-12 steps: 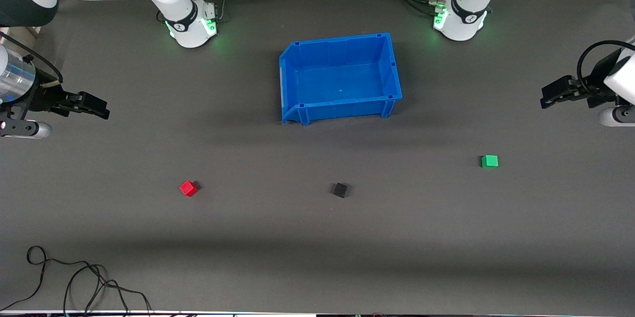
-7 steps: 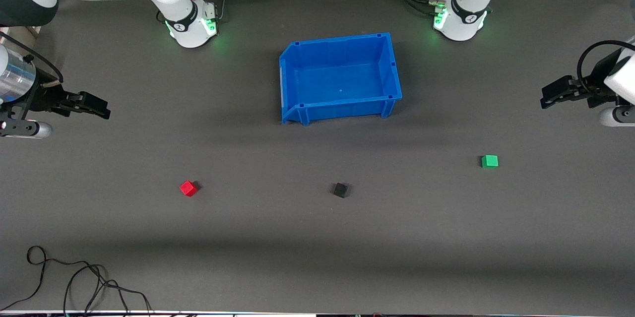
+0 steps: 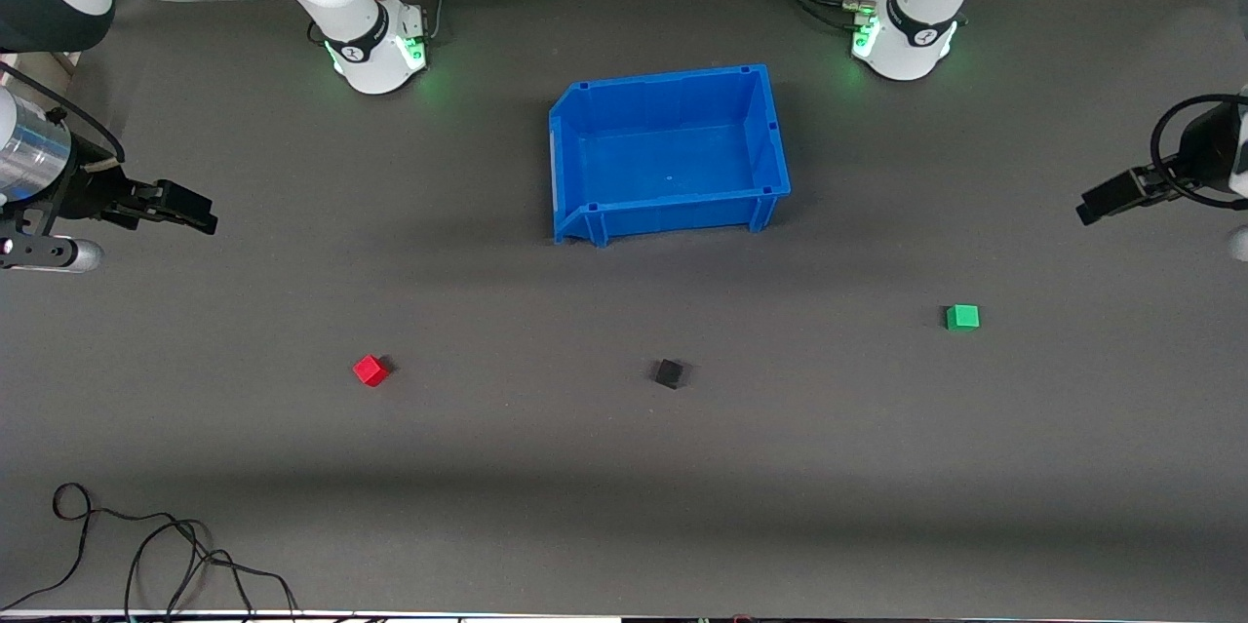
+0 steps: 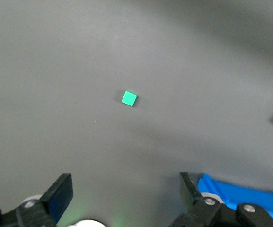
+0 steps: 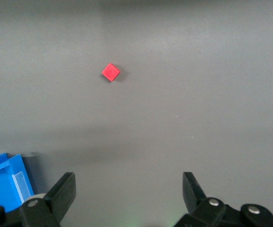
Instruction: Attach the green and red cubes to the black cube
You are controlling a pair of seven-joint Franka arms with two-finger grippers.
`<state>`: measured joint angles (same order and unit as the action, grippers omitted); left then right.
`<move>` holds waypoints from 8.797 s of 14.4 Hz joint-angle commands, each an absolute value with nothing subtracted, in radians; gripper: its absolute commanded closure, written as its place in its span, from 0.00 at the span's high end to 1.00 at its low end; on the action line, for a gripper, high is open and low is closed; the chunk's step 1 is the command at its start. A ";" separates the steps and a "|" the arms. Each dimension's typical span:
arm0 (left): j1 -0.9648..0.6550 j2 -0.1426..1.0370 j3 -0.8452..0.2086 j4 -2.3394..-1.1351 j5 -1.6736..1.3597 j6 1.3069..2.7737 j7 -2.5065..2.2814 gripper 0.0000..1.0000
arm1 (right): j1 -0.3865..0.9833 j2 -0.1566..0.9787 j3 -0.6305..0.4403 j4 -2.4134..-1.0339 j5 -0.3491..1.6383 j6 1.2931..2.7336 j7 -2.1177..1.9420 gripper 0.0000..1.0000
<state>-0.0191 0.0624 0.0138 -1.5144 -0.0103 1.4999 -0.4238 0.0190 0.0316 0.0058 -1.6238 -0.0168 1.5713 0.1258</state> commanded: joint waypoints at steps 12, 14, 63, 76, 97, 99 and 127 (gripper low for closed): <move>0.144 0.084 0.014 -1.620 -0.264 1.575 -1.376 1.00 | 0.011 0.227 -0.015 -1.509 0.116 1.652 0.479 0.97; 0.181 0.072 0.012 -1.679 -0.316 1.607 -1.374 1.00 | 0.017 0.277 -0.015 -1.511 0.156 1.704 0.631 0.96; 0.218 0.489 0.009 -1.985 -0.727 2.234 -0.773 0.29 | 0.167 0.739 -0.009 -1.557 0.245 2.244 1.161 0.00; 0.078 0.531 0.005 -1.755 -0.747 2.101 -0.886 0.28 | 0.423 0.914 -0.011 -1.241 0.235 2.244 1.822 0.00; -0.262 0.726 0.003 -1.609 -0.755 2.339 -1.154 0.22 | 0.641 1.101 -0.018 -1.092 0.224 2.390 2.304 0.00; -0.267 0.726 0.002 -1.611 -0.756 2.362 -1.157 0.22 | 0.641 1.106 -0.017 -1.088 0.224 2.391 2.304 0.00; -0.443 0.775 -0.002 -1.608 -0.781 2.536 -1.508 0.22 | 0.653 1.132 -0.015 -1.031 0.225 2.399 2.312 0.00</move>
